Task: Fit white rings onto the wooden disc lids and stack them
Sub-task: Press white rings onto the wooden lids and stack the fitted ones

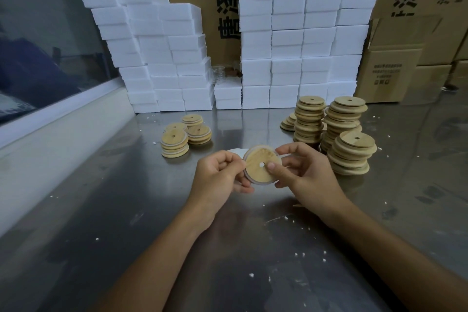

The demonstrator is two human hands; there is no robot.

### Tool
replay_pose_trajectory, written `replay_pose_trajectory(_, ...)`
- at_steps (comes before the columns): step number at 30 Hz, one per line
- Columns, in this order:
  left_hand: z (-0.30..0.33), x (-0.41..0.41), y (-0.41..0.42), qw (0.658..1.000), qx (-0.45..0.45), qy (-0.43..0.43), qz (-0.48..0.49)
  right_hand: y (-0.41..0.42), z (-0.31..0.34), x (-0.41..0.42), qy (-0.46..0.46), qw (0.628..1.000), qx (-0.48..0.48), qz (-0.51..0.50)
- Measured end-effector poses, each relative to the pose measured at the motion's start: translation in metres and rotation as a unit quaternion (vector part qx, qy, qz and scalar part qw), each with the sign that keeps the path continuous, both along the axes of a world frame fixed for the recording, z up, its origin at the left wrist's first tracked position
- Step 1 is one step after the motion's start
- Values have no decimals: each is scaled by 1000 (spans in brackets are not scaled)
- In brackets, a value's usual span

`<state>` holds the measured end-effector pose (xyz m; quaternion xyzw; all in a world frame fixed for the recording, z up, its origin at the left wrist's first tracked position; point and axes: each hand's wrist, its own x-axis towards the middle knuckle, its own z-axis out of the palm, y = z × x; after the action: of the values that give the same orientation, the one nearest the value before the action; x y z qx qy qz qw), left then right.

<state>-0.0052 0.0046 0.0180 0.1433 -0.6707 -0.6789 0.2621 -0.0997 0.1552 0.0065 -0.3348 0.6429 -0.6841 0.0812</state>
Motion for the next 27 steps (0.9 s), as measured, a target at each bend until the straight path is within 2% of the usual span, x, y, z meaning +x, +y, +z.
replay_pose_trajectory(4,0,-2,-1,999,41,8,-8,-1,3,-2,-20,998,-27,-55)
replay_pose_trajectory(9,-2,-6,-14,992,106,27,62,6,6,-6,34,993,-5,-115)
replay_pose_trajectory(14,-6,-16,-42,964,215,41,148,7,7,-6,55,989,21,-137)
replay_pose_trajectory(19,0,-40,-59,947,275,52,159,6,6,-5,82,986,25,-142)
replay_pose_trajectory(23,10,-62,-73,934,321,29,153,7,5,-7,91,985,28,-146)
replay_pose_trajectory(27,13,-76,-90,931,327,-18,162,6,2,-7,100,984,30,-145)
